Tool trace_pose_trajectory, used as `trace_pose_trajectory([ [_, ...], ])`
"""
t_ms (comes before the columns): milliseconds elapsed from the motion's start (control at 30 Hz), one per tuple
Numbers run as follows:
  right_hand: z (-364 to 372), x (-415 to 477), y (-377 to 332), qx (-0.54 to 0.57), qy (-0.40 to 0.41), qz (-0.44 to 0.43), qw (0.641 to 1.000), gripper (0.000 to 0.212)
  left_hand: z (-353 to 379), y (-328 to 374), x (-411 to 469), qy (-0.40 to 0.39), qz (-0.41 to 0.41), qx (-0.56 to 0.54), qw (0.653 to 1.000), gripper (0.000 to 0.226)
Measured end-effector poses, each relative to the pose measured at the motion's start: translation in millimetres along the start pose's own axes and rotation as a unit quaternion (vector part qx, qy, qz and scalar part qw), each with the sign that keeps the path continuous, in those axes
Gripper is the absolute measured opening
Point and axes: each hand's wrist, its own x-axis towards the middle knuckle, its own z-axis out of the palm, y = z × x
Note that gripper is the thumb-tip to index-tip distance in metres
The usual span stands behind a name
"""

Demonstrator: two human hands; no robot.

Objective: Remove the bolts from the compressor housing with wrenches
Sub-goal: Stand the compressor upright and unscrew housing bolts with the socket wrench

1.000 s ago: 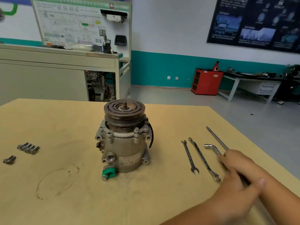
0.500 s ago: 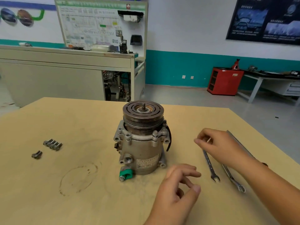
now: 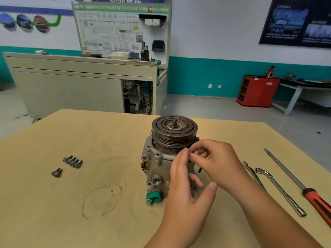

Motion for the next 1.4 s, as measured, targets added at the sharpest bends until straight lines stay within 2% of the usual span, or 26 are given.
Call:
trace_pose_trajectory([
  [133,-0.8,-2.4,-7.0,-0.01,0.017,-0.016,1.0,0.012,1.3,9.2,1.0,0.003,0.005,-0.028,1.0,0.082],
  [267,-10.6,-7.2,-28.5,0.056,0.03,-0.035,0.997,0.019,-4.0,17.6,-5.8,0.009,0.051,-0.036,0.998,0.083],
  [400,1.1,-20.8,-53.7,0.203,-0.019,-0.027,0.979,0.026,-30.4,8.8,-26.4,0.024,0.105,0.003,0.994,0.079],
  [467,25.8,-26.3,-62.5,0.226,-0.06,-0.012,0.972,0.027,-56.3,-3.5,-36.7,0.038,0.101,0.038,0.993,0.078],
  [700,160.6,-7.4,-86.1,0.162,-0.185,-0.011,0.969,0.016,-172.0,-40.7,-62.2,0.095,0.021,0.184,0.978,0.067],
  [767,202.3,7.1,-91.2,0.133,-0.206,-0.018,0.969,0.008,-202.9,-49.9,-59.0,0.106,-0.01,0.24,0.965,0.063],
  [867,255.3,31.1,-96.2,0.082,-0.226,-0.021,0.97,0.011,-243.5,-71.3,-45.5,0.097,-0.043,0.314,0.943,0.051],
  [1000,303.8,54.8,-93.0,0.026,-0.234,0.002,0.972,0.015,-281.3,-96.6,-30.8,0.073,-0.143,0.409,0.898,0.058],
  [1100,324.9,64.0,-92.1,0.007,-0.238,0.015,0.971,0.016,-292.6,-106.5,-25.7,0.058,-0.182,0.419,0.888,0.062],
  [1233,339.5,66.0,-96.9,0.011,-0.249,0.007,0.968,0.014,-296.5,-111.4,-27.6,0.043,-0.197,0.404,0.892,0.078],
  [1400,331.4,62.6,-103.5,0.006,-0.265,0.002,0.964,0.024,-293.0,-105.6,-27.0,0.041,-0.168,0.398,0.901,0.069],
])
